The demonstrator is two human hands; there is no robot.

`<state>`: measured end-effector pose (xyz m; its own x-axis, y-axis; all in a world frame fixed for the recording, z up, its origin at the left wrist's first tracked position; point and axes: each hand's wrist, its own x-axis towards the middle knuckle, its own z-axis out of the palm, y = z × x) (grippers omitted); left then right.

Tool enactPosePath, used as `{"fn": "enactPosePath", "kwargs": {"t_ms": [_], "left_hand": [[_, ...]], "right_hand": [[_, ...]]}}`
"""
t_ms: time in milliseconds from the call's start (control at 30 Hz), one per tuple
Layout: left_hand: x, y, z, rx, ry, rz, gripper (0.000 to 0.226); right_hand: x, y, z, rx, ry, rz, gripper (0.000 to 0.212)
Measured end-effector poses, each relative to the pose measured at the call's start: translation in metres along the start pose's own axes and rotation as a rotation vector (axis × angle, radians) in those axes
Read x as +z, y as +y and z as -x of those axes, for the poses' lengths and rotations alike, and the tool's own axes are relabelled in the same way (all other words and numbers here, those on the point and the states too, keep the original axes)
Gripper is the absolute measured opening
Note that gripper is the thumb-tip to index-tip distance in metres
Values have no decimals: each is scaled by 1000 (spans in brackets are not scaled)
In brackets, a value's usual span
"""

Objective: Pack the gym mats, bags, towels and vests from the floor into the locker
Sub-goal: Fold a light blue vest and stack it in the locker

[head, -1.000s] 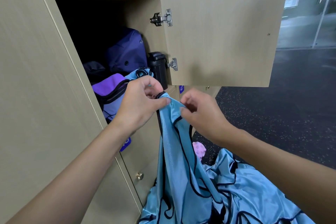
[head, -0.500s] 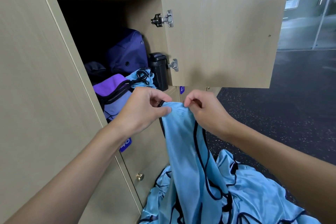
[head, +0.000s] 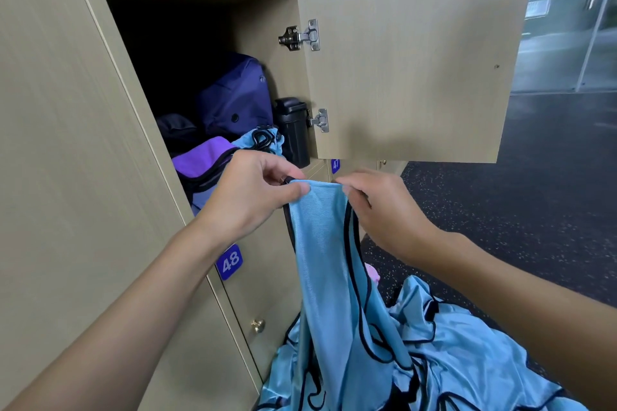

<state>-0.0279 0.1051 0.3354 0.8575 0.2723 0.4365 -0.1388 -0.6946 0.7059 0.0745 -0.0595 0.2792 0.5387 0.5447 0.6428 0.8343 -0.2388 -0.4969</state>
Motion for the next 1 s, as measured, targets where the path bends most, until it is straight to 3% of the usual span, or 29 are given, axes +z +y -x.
{"fn": "enactPosePath", "kwargs": {"t_ms": [200,367,467,533,600,800,900,1000], "left_hand": [[-1,-3,1,10,-56,-171,10],[0,-3,2,56,-11,-258,29],[1,-3,2,79,6,-260,37],[3,-4,2,88,6,-240,37],[4,-5,2,82,-12,-201,35],[0,-6,3,0,-204,-32,14],[-1,-4,3,48,-159,15,4],[-4,-3,2,85,-74,4,13]], "right_hand": [[-5,-5,0,138,-43,-35,29],[-4,-8,0,181,-45,-235,8],[-3,-7,-1,163,-134,-176,2],[-2,-7,-2,123,-151,-68,18],[-2,-7,-3,133,-141,-52,20],[-8,-10,-7,218,-32,-238,26],[-8,-14,-4,195,-102,-295,12],[-8,-13,-2,199,-205,-283,18]]}}
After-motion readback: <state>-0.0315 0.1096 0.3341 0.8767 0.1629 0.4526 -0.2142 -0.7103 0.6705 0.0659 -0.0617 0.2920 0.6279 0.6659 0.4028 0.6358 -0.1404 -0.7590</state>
